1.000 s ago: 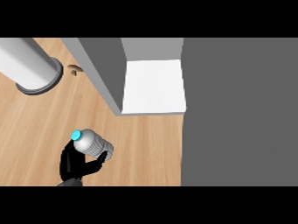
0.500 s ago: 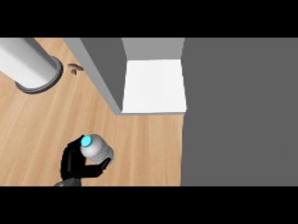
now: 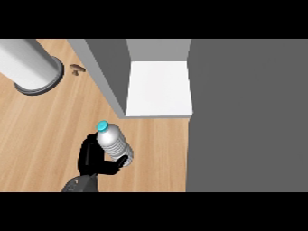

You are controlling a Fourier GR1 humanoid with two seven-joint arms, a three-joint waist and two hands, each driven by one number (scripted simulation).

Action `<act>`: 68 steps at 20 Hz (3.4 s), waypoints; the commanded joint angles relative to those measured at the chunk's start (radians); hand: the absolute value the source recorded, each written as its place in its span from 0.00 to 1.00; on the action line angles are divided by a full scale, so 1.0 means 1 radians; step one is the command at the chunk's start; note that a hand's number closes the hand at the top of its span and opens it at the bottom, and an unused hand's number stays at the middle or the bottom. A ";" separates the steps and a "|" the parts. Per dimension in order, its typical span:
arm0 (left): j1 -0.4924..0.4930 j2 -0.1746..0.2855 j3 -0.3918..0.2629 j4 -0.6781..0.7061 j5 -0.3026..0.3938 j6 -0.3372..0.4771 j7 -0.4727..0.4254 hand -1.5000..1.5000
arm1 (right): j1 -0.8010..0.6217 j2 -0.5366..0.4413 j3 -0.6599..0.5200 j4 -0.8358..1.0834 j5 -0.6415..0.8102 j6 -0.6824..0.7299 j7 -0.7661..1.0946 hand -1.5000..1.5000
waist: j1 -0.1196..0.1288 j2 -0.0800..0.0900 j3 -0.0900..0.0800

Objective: Pick up the bottled water, place it into the cabinet and close the cabinet

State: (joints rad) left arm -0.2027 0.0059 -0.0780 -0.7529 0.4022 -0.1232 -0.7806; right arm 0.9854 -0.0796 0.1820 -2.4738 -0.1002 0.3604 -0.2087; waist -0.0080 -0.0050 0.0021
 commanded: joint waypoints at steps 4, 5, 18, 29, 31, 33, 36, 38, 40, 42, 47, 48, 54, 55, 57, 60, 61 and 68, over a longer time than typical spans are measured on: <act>-0.077 -0.006 -0.195 -0.195 0.148 0.232 0.166 1.00 | 0.037 -0.024 -0.043 -0.081 -0.101 0.030 0.015 0.00 | -0.012 0.001 -0.002; -0.058 -0.006 -0.206 -0.267 0.131 0.253 0.222 1.00 | 0.032 -0.001 0.005 -0.106 -0.075 0.002 0.062 0.00 | -0.001 0.000 -0.002; -0.365 -0.006 -0.331 -0.197 0.120 0.600 0.316 1.00 | 0.009 0.002 -0.076 -0.058 -0.122 0.026 0.011 0.00 | -0.021 0.006 -0.002; -0.703 -0.006 -0.313 0.125 0.204 0.716 0.407 1.00 | -0.085 -0.009 -0.135 -0.023 -0.147 0.044 0.037 0.00 | -0.044 0.016 -0.002; -0.717 -0.006 -0.342 0.149 0.234 0.732 0.410 1.00 | -0.082 -0.012 -0.177 0.020 -0.171 0.059 0.002 0.00 | -0.049 0.014 -0.002; -0.783 -0.006 -0.297 0.259 0.164 0.728 0.380 1.00 | -0.074 -0.012 -0.154 -0.005 -0.170 0.059 0.030 0.00 | -0.050 0.019 -0.002; -0.825 0.029 -0.304 0.371 0.111 0.717 0.383 1.00 | -0.080 -0.009 -0.151 -0.006 -0.162 0.070 0.014 0.00 | -0.057 0.025 -0.002; -0.830 -0.005 -0.303 0.425 0.108 0.772 0.369 1.00 | -0.074 -0.028 -0.175 -0.032 -0.197 0.083 0.029 0.00 | -0.068 0.027 -0.002; -0.838 0.021 -0.270 0.480 0.119 0.749 0.360 1.00 | -0.084 -0.008 -0.137 -0.012 -0.163 0.082 0.023 0.00 | -0.066 0.031 -0.003; -0.872 0.008 -0.224 0.497 0.145 0.791 0.363 1.00 | -0.081 -0.017 -0.178 -0.003 -0.190 0.086 0.019 0.00 | -0.064 0.028 -0.003; -0.872 0.024 -0.177 0.555 0.159 0.749 0.278 1.00 | -0.117 -0.024 -0.201 0.012 -0.191 0.090 0.017 0.00 | -0.074 0.035 -0.004; -0.899 0.013 -0.176 0.569 0.157 0.785 0.295 1.00 | -0.081 -0.013 -0.171 -0.017 -0.197 0.101 0.014 0.00 | -0.086 0.034 -0.004; -0.932 0.042 -0.215 0.643 0.092 0.845 0.237 0.00 | -0.073 0.008 -0.123 -0.011 -0.147 0.111 -0.002 0.00 | -0.103 0.042 -0.004; -0.965 0.050 -0.218 0.656 0.085 0.870 0.257 0.00 | -0.075 -0.015 -0.157 -0.013 -0.171 0.120 -0.001 0.00 | -0.104 0.041 -0.004; -0.969 0.064 -0.219 0.670 0.080 0.856 0.256 0.00 | -0.047 -0.026 -0.154 -0.044 -0.171 0.128 0.017 0.00 | -0.104 0.042 -0.005; -0.994 0.047 -0.207 0.676 0.086 0.858 0.254 0.00 | -0.084 -0.018 -0.142 0.010 -0.140 0.134 -0.009 0.00 | -0.101 0.045 -0.004; -1.000 0.051 -0.198 0.674 0.094 0.823 0.267 0.00 | -0.093 -0.023 -0.164 0.044 -0.160 0.142 -0.028 0.00 | -0.100 0.044 -0.004; -0.991 0.049 -0.145 0.588 0.134 0.655 0.145 0.00 | -0.029 -0.028 -0.159 -0.013 -0.188 0.157 -0.017 0.00 | -0.085 0.036 -0.005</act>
State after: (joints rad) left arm -1.1972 0.0493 -0.2546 -0.1303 0.5122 0.6058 -0.5785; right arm 0.9117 -0.0964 0.0297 -2.4059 -0.2081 0.5072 -0.2578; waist -0.0987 0.0340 -0.0024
